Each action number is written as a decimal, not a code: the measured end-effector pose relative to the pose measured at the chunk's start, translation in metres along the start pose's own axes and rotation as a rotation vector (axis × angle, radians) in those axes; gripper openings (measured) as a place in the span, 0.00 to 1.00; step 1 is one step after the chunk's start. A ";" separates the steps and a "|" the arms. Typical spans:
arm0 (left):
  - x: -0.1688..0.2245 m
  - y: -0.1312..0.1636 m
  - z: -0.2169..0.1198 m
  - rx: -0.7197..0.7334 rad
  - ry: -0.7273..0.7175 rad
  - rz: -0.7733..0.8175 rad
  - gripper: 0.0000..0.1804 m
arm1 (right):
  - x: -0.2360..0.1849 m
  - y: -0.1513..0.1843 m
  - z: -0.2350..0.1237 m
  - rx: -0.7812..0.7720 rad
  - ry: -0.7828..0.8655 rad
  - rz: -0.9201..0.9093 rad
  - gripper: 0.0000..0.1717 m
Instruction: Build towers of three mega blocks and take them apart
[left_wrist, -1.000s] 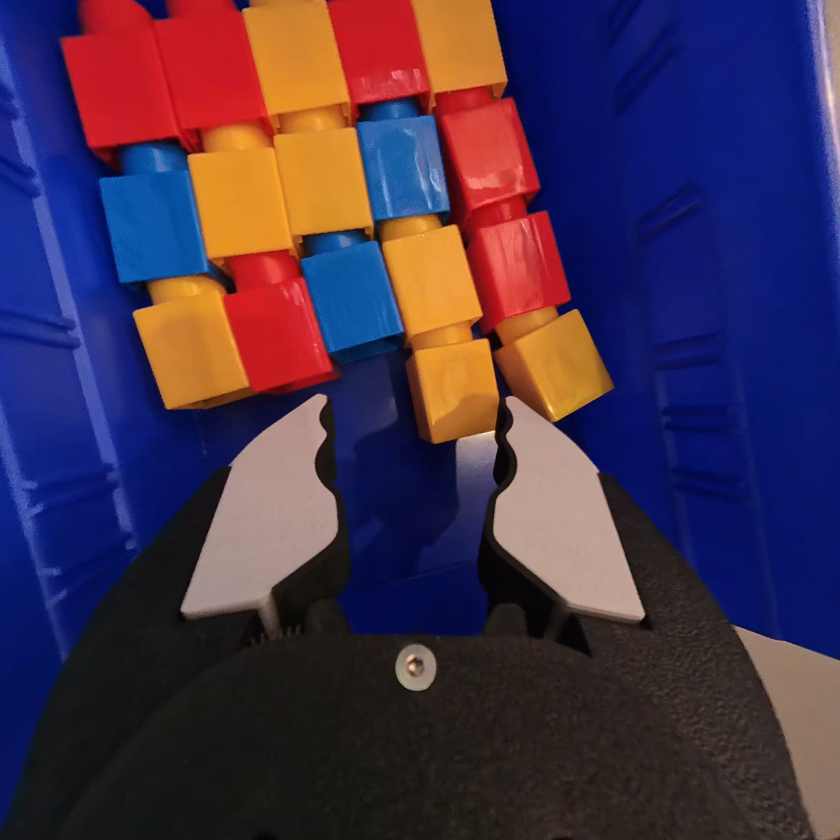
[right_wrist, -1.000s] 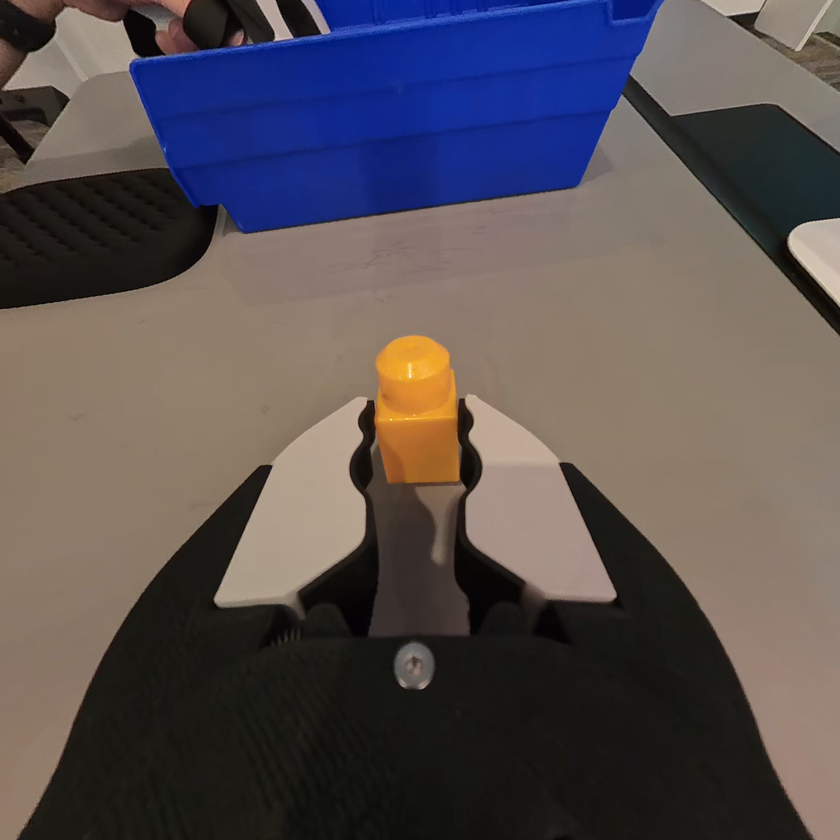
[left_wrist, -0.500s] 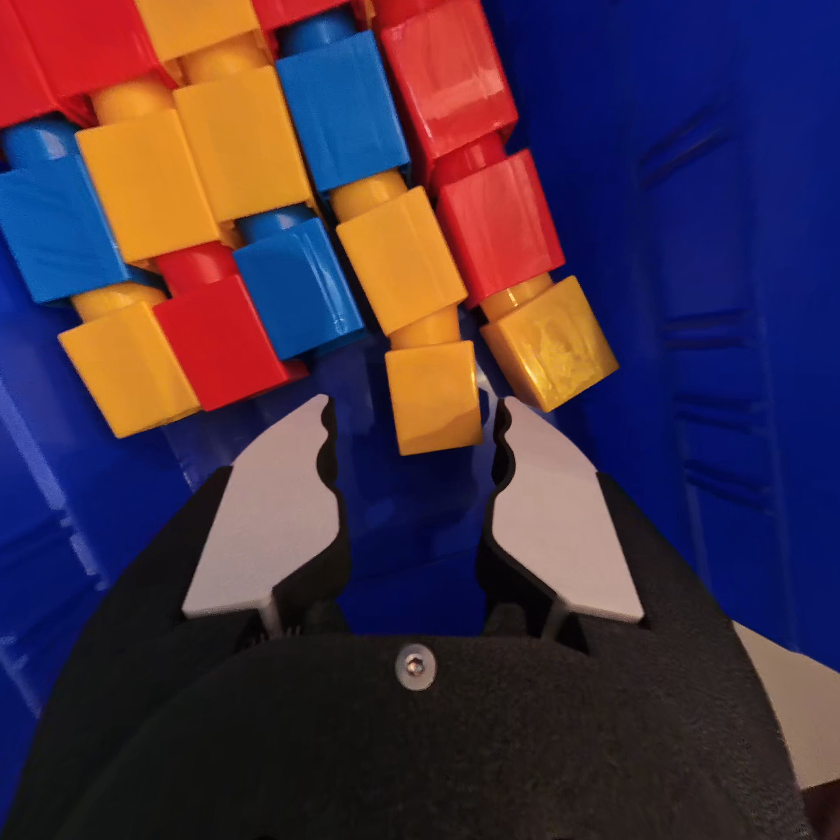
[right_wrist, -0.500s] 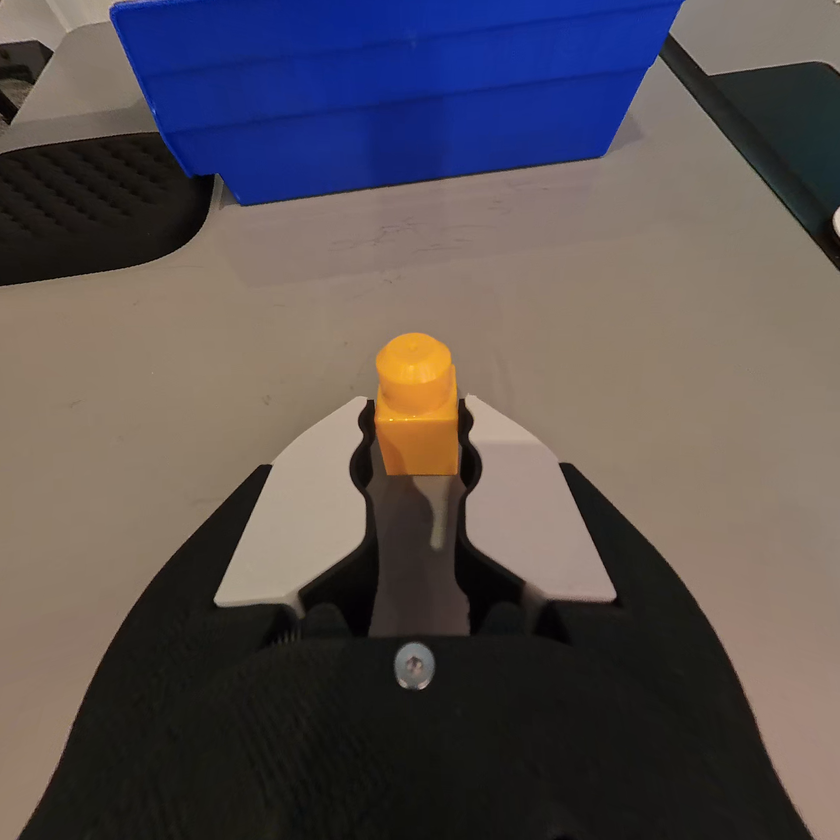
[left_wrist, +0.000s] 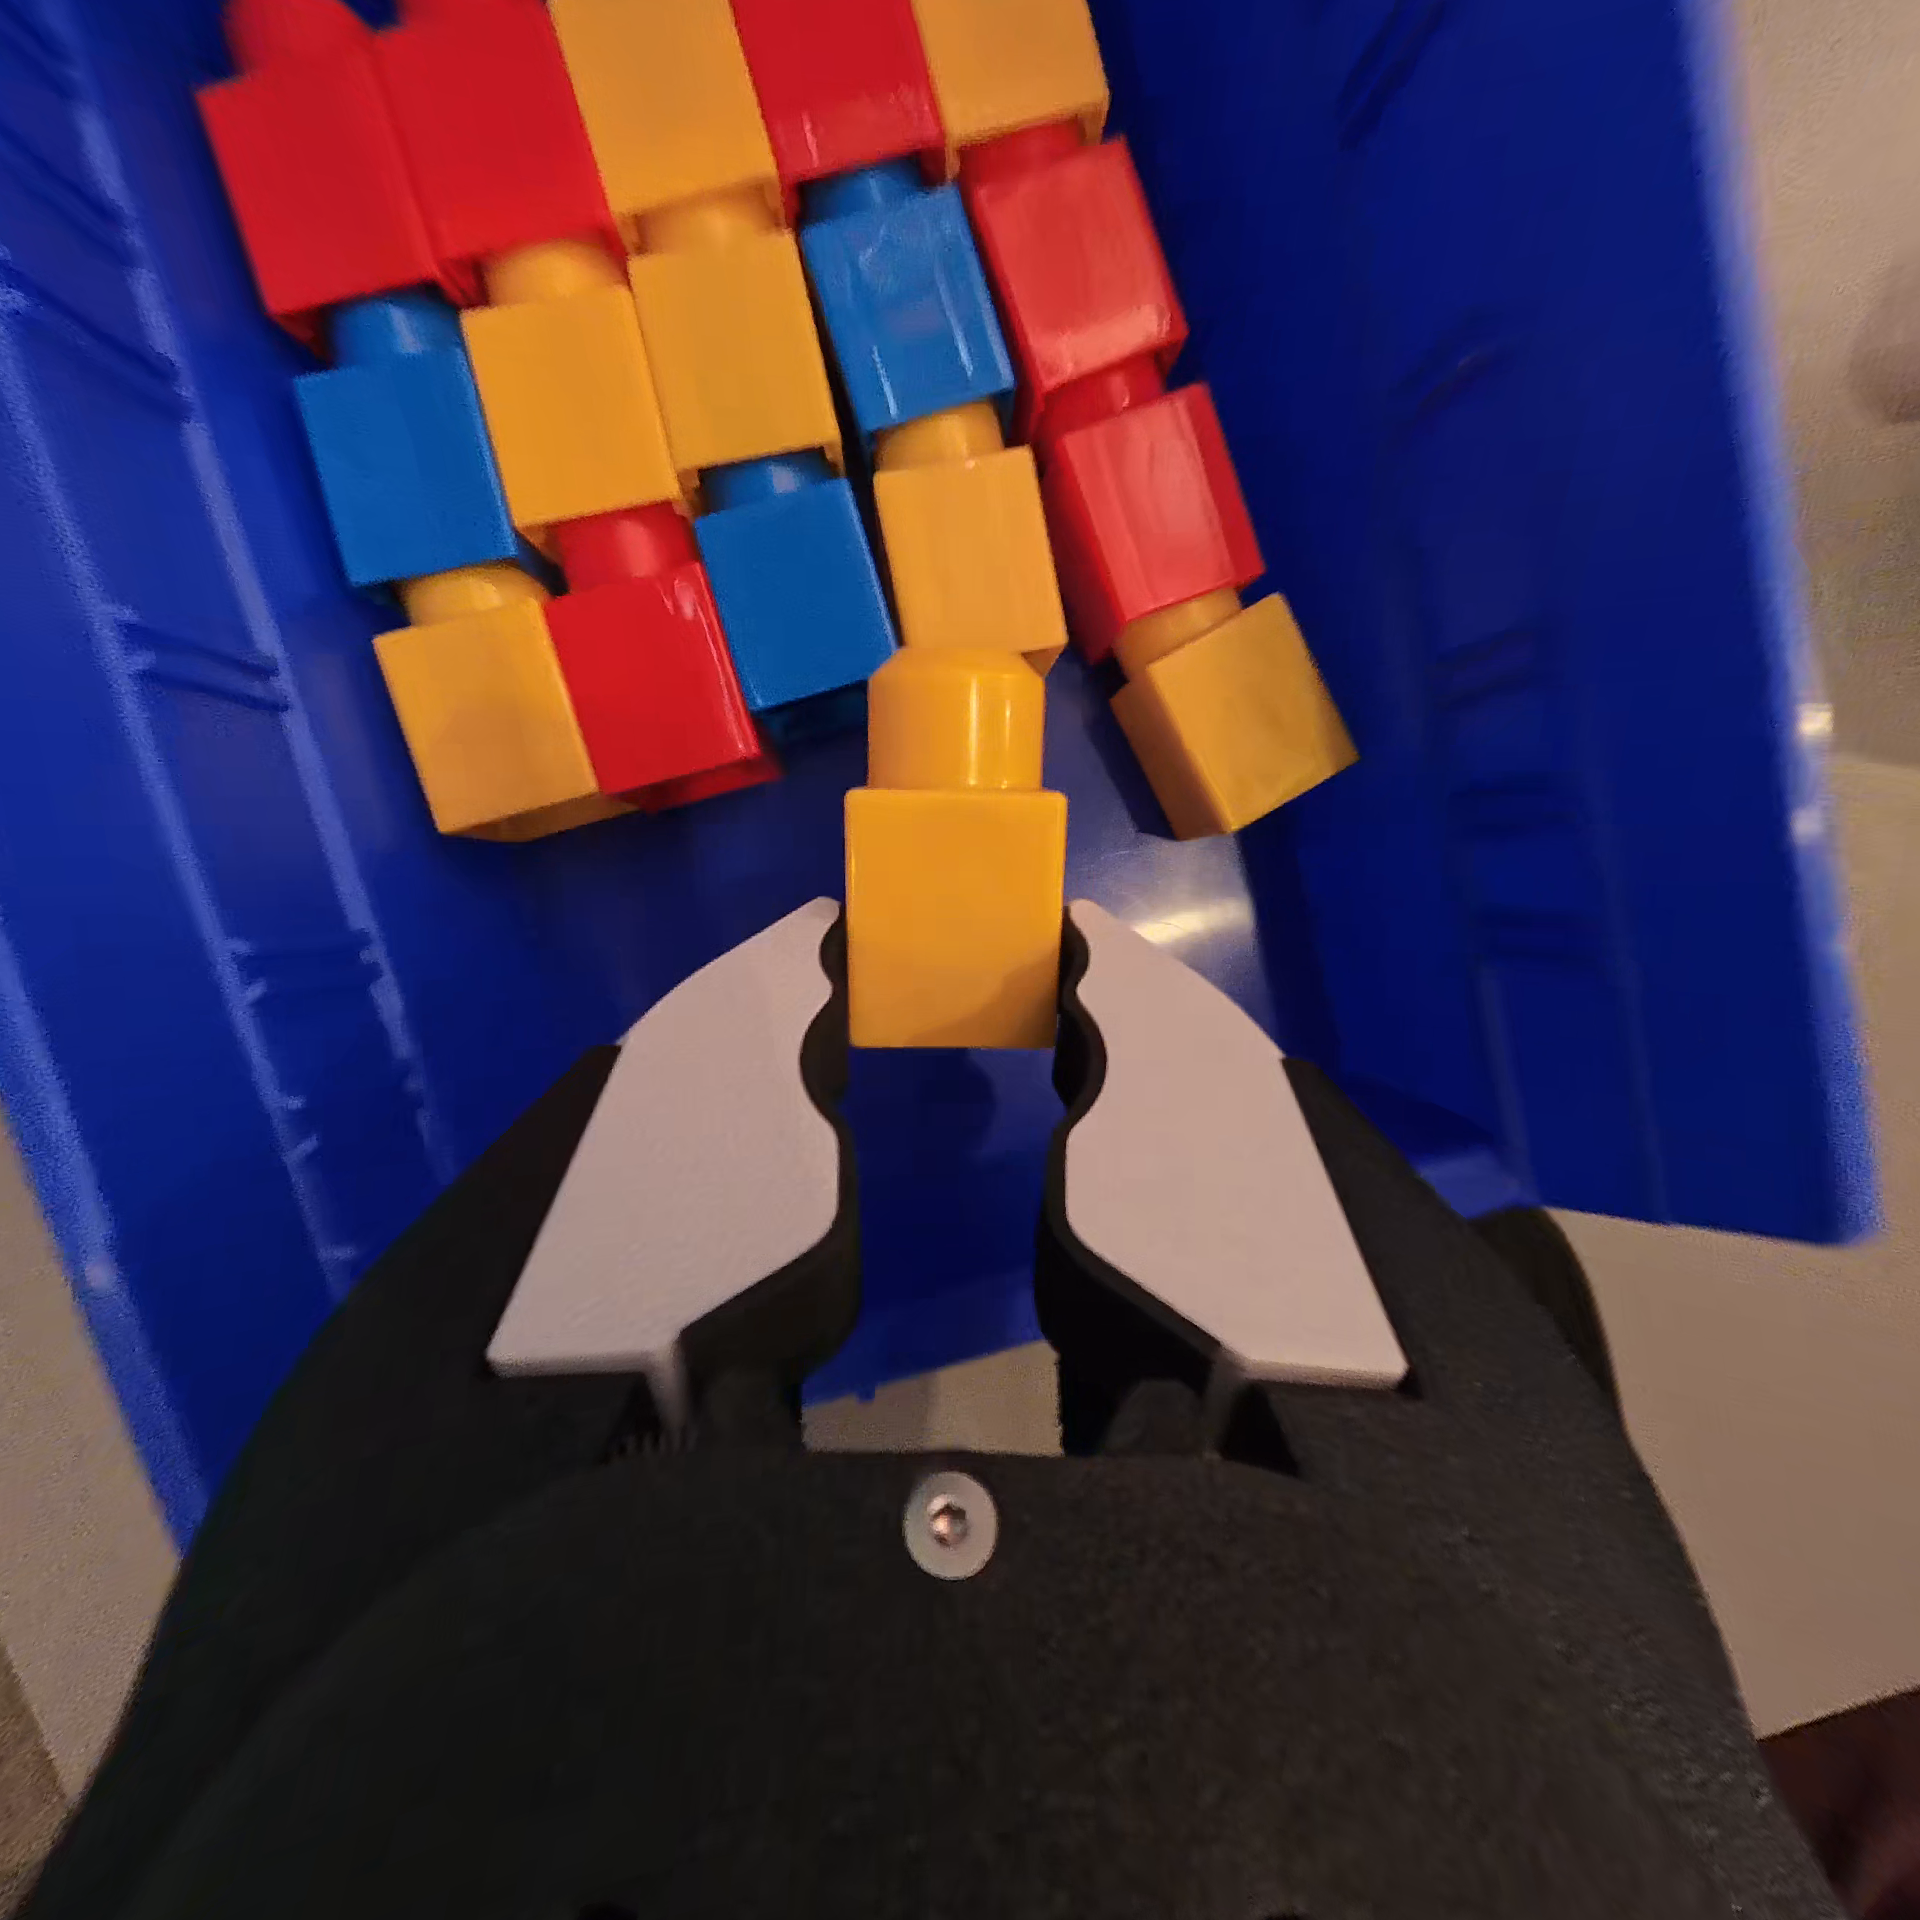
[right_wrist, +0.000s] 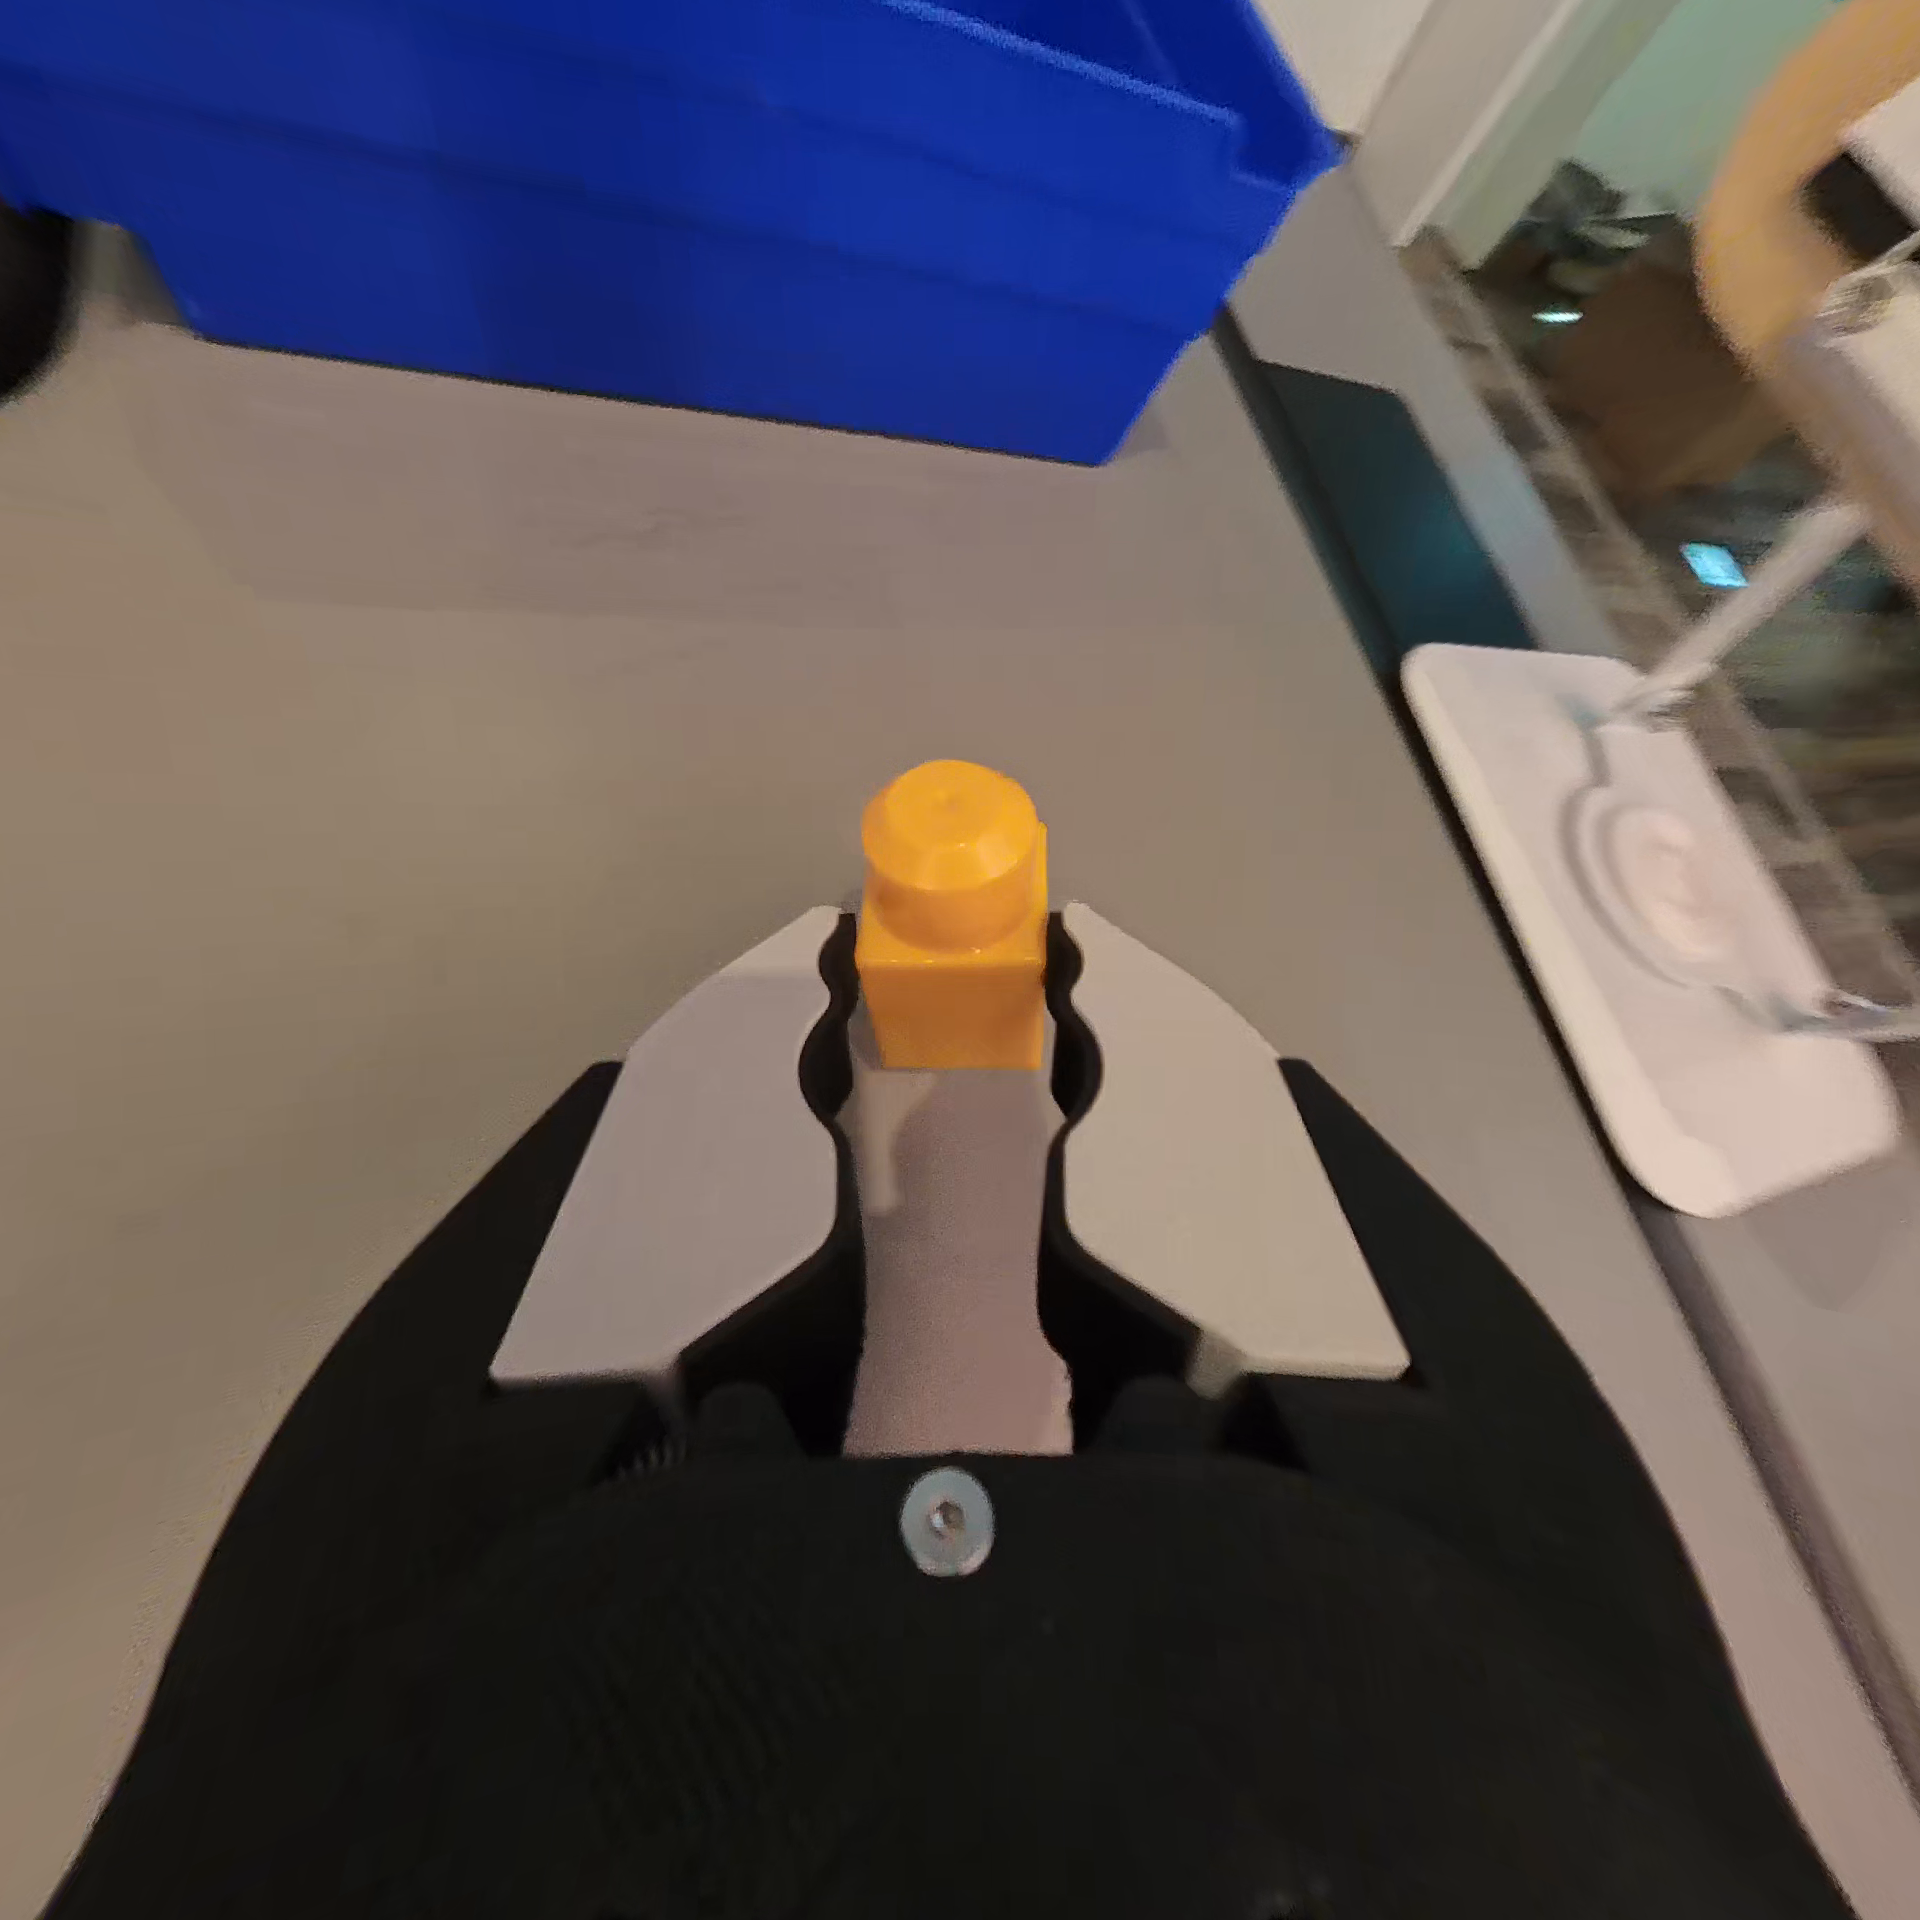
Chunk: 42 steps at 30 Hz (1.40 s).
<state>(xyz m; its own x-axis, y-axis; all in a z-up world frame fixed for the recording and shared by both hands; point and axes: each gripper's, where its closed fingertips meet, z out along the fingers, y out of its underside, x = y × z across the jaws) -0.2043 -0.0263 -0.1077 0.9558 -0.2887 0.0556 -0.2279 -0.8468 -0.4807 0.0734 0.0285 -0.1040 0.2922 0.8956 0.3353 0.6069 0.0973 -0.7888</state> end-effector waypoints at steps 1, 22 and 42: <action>0.002 -0.003 -0.008 0.031 0.017 -0.006 0.20 | 0.007 -0.001 -0.001 -0.012 0.058 -0.010 0.21; 0.222 -0.095 -0.083 0.647 0.709 0.317 0.20 | -0.011 -0.021 -0.002 0.010 -0.023 0.082 0.21; 0.267 -0.106 -0.041 0.674 0.916 0.280 0.20 | -0.034 -0.032 -0.018 0.157 -0.406 0.324 0.39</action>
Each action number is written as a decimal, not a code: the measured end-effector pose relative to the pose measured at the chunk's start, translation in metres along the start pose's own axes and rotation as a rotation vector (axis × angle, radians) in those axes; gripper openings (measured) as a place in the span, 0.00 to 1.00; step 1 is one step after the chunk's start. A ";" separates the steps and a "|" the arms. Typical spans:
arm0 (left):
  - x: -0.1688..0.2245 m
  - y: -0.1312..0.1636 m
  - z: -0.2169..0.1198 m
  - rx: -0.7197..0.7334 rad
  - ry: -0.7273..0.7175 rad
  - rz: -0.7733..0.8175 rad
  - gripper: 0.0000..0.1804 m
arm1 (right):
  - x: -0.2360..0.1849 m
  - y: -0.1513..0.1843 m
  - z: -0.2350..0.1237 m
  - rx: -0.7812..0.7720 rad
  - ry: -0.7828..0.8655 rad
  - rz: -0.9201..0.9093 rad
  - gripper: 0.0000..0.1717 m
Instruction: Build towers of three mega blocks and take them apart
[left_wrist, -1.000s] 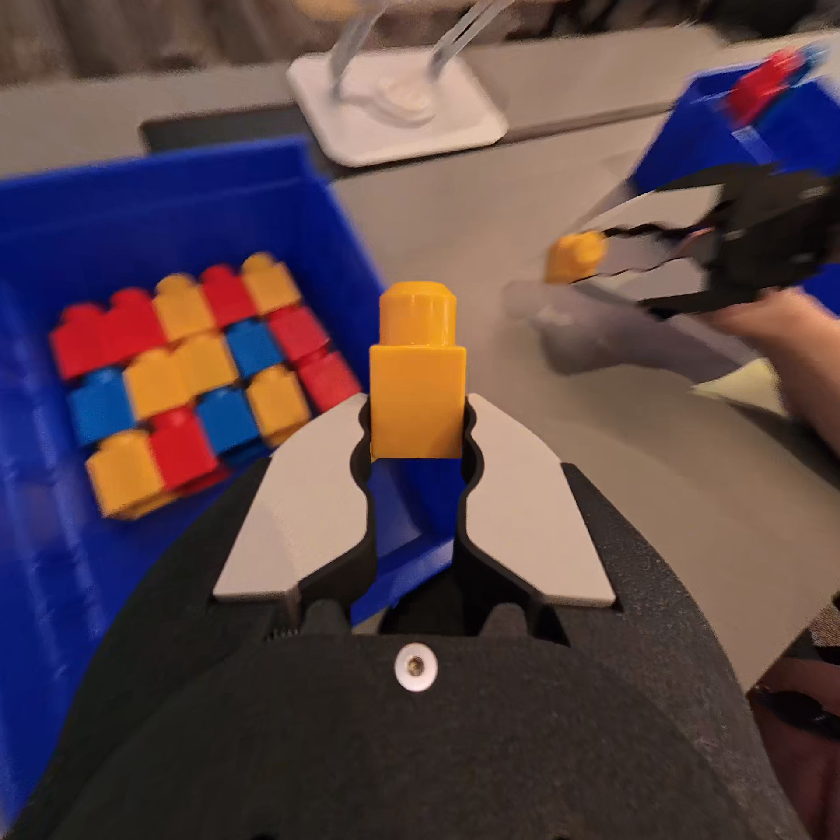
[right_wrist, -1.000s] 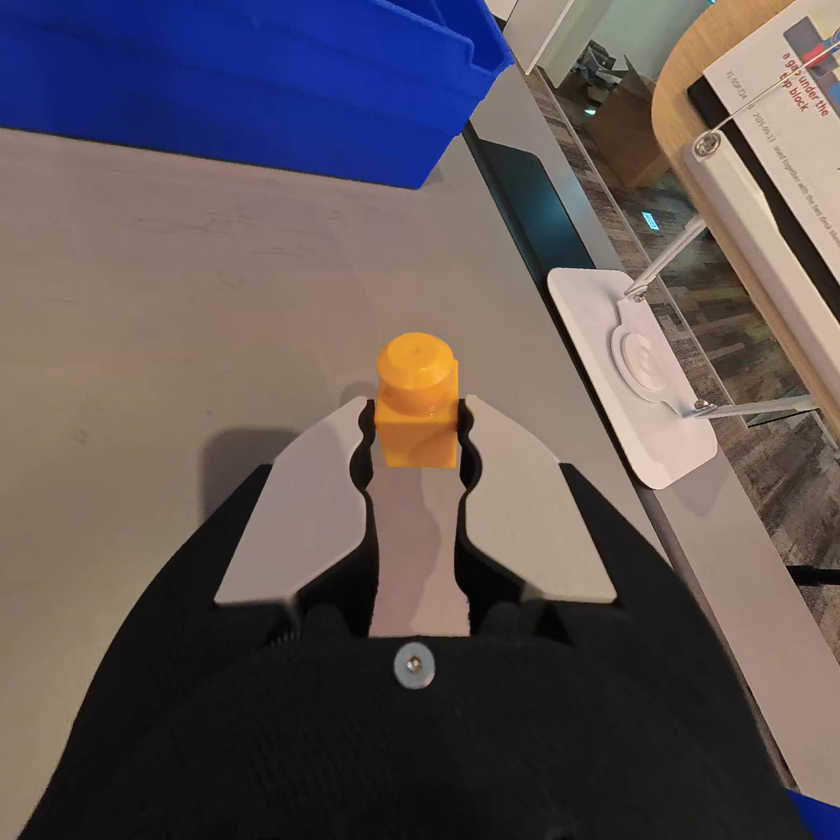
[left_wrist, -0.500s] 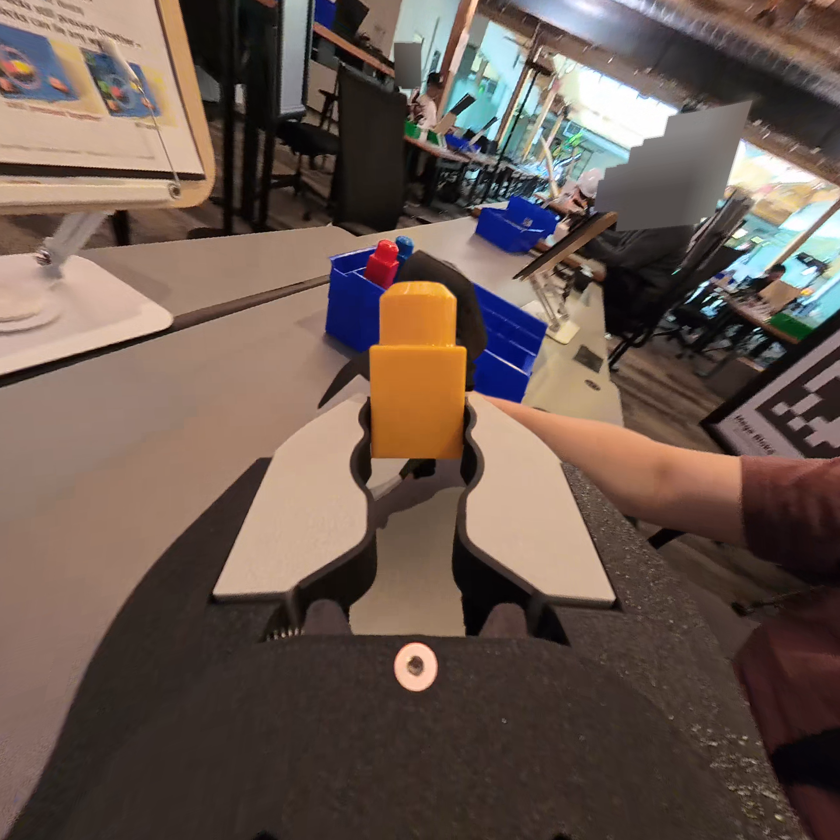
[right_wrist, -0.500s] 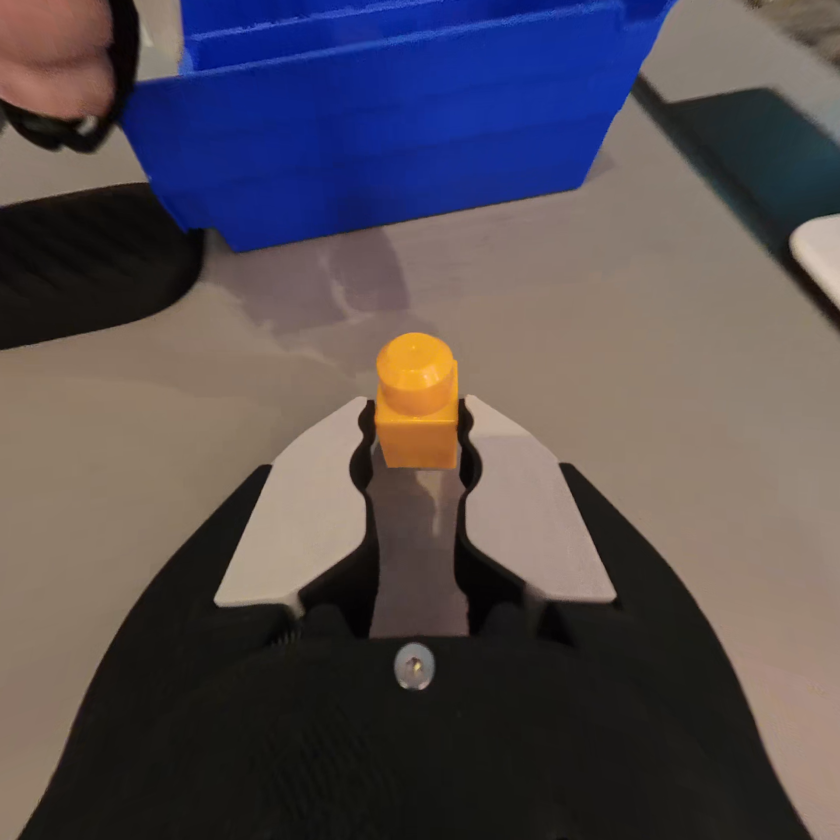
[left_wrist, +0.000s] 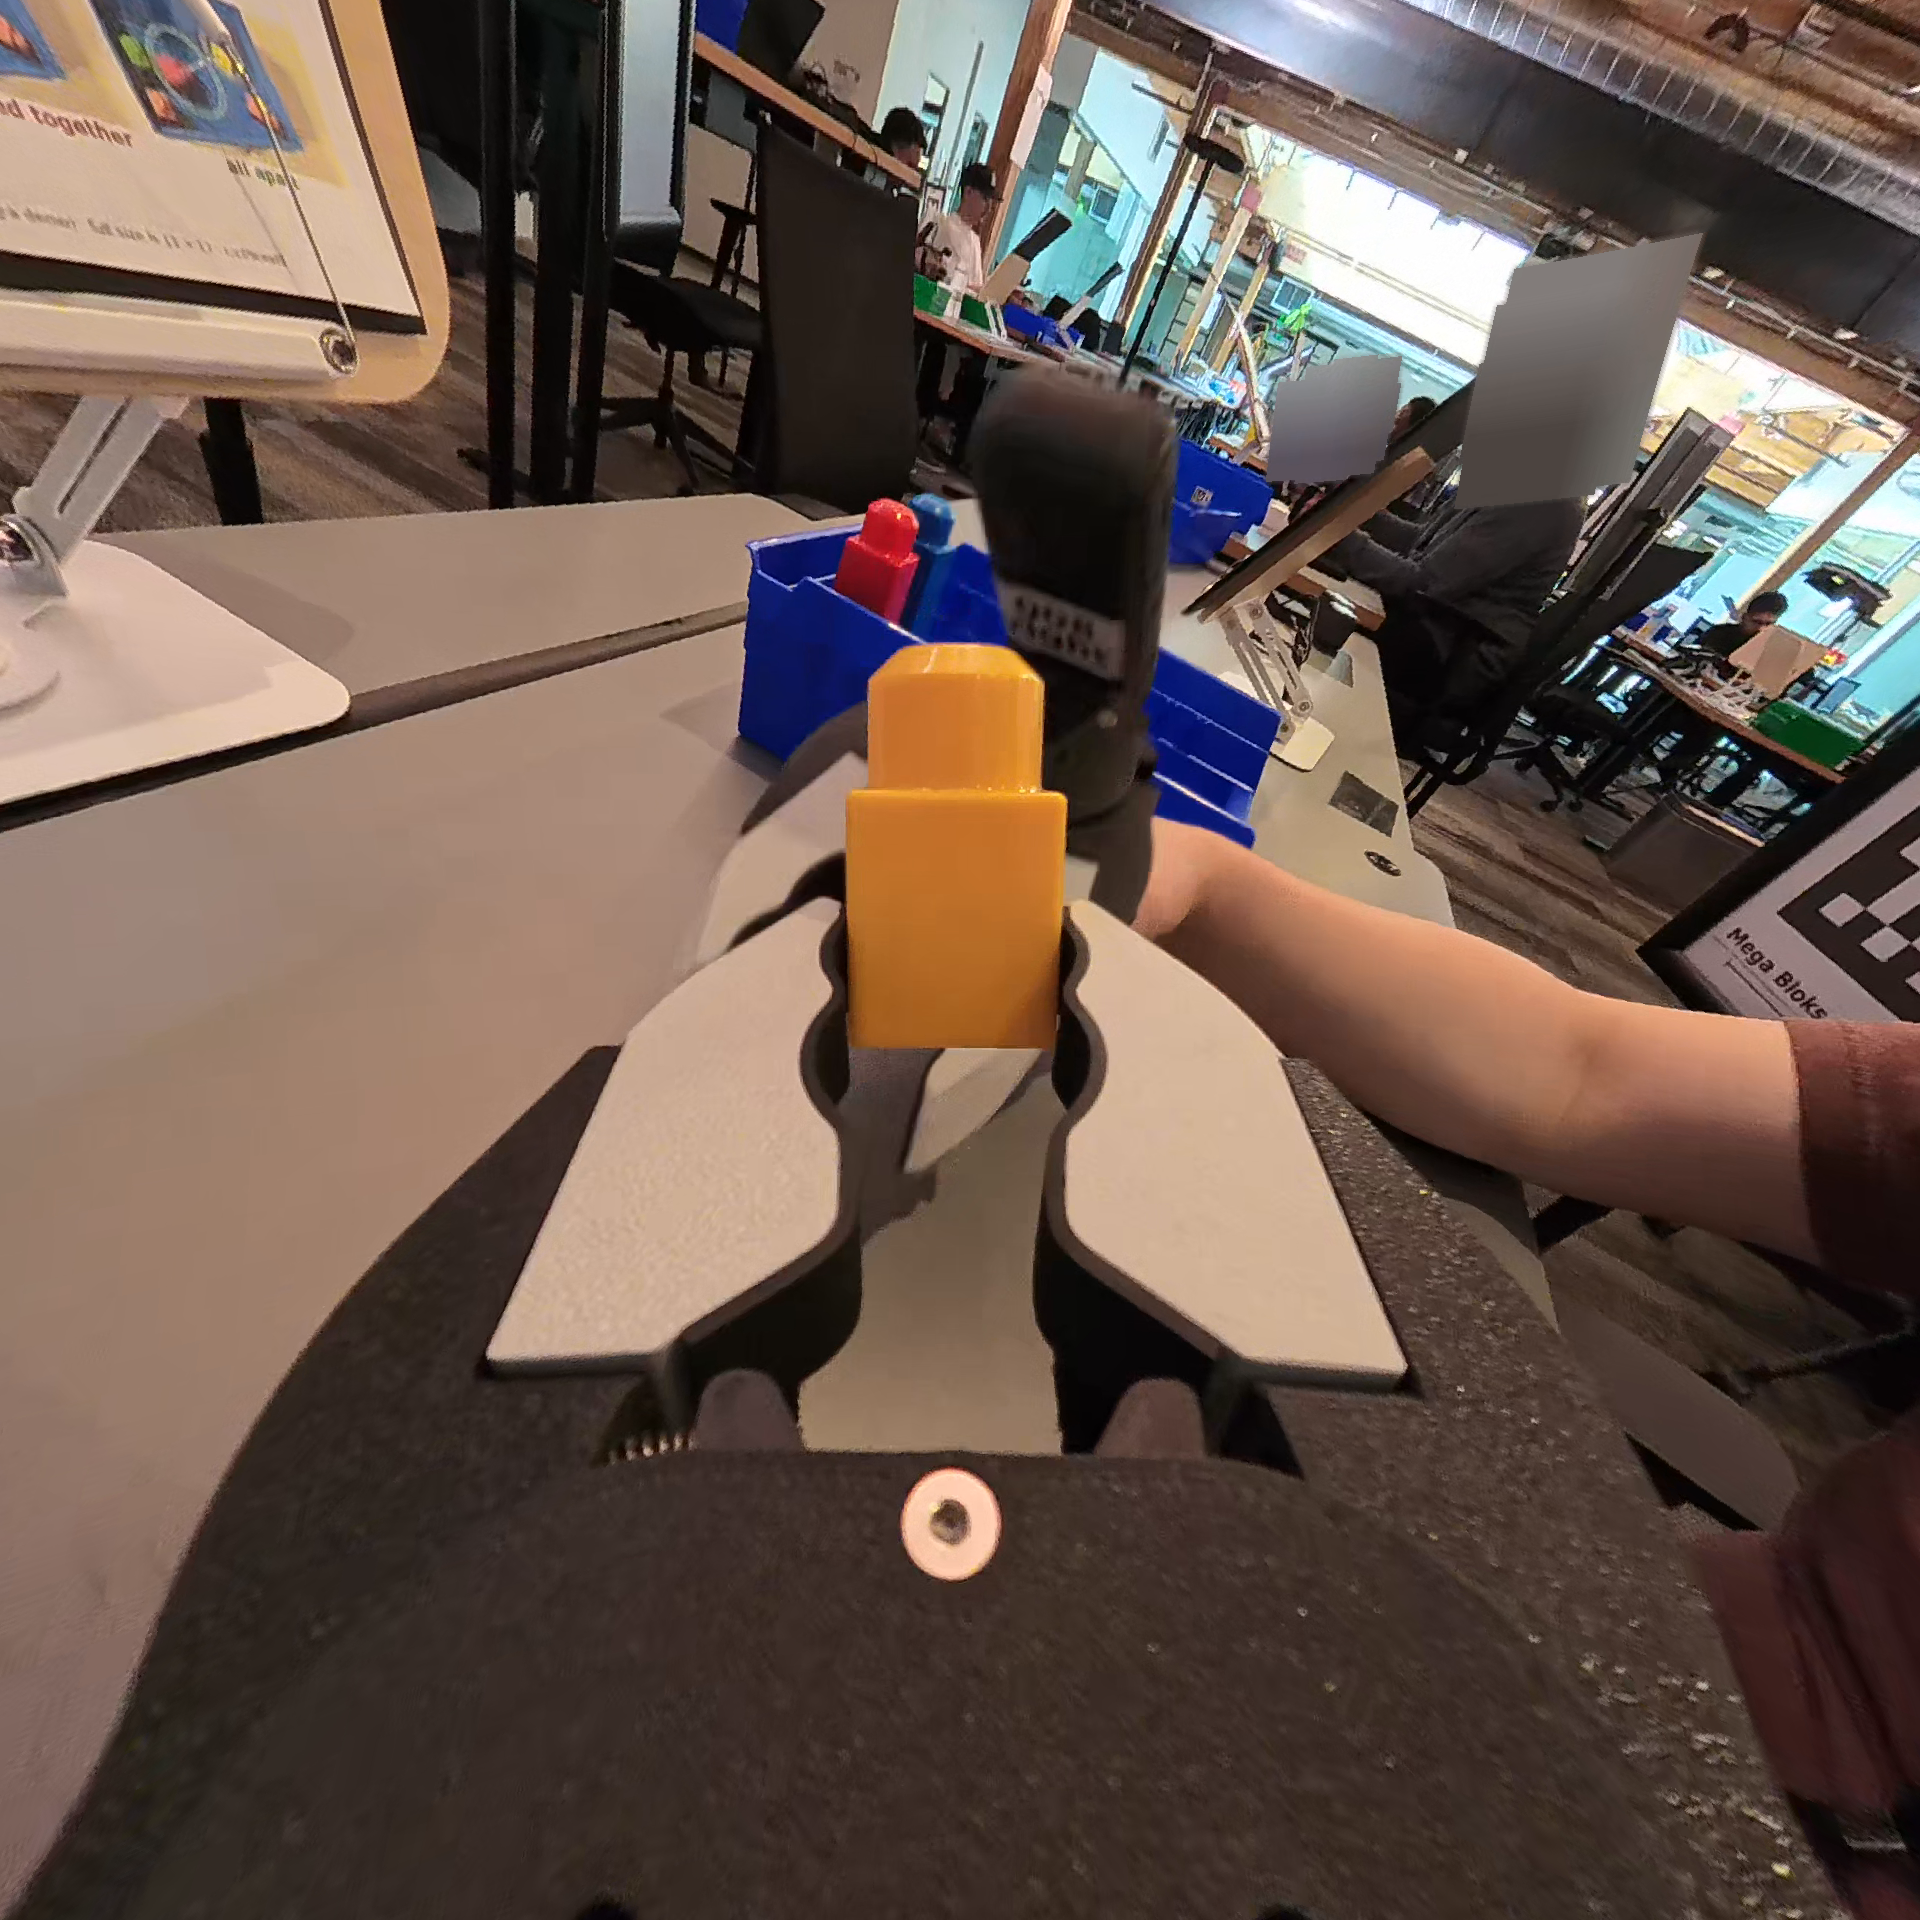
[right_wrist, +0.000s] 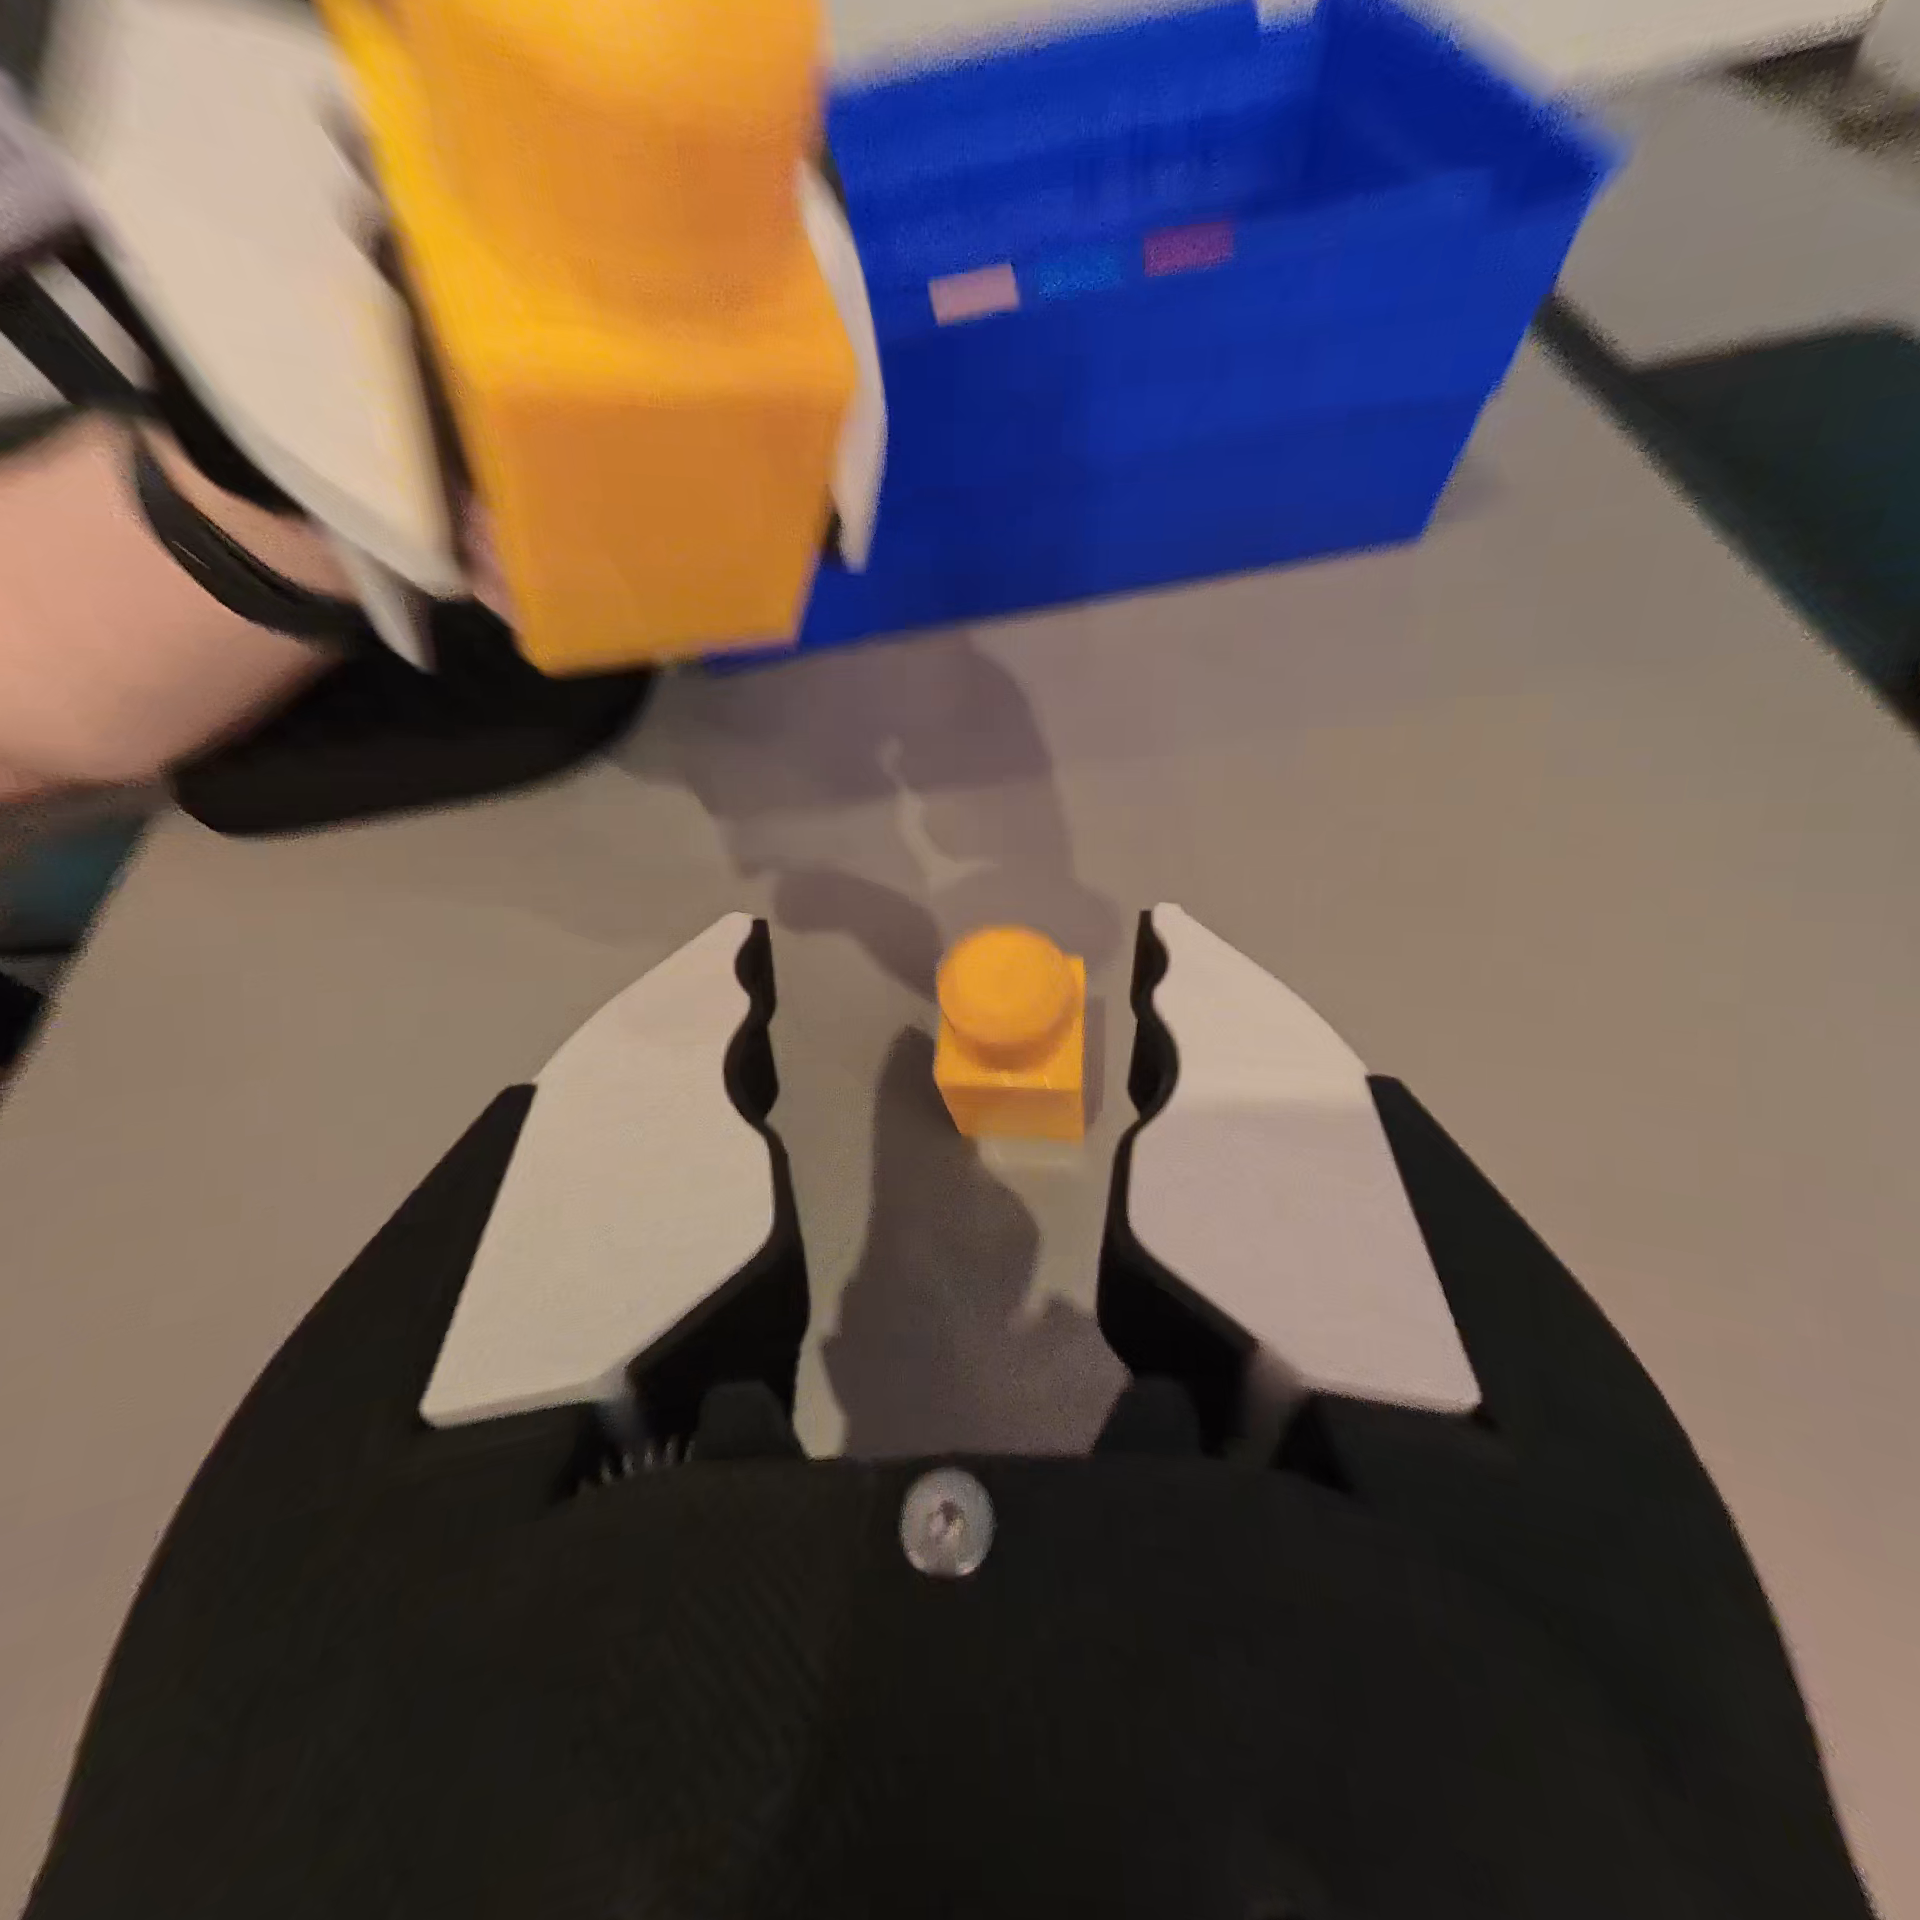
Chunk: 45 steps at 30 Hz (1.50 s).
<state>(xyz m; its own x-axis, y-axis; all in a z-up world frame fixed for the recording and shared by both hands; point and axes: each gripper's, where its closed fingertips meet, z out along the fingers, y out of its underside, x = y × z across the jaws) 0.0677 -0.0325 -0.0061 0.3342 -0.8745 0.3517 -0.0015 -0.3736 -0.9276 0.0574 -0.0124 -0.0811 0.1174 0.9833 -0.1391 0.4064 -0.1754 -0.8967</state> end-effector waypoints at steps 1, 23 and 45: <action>0.002 0.000 -0.001 0.008 0.009 0.001 0.20 | -0.006 -0.018 -0.009 0.086 -0.032 0.003 0.39; -0.013 -0.016 -0.080 -0.043 -0.325 0.168 0.35 | -0.017 -0.069 -0.053 0.331 -0.104 0.115 0.21; -0.138 0.104 -0.204 -0.698 -0.983 -0.289 0.40 | 0.053 -0.007 -0.052 0.011 0.324 0.161 0.21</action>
<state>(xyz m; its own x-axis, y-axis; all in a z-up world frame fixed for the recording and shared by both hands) -0.1705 -0.0143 -0.1257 0.9702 -0.2420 0.0084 -0.2111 -0.8625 -0.4600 0.1079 0.0388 -0.0601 0.4607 0.8765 -0.1399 0.3502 -0.3243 -0.8788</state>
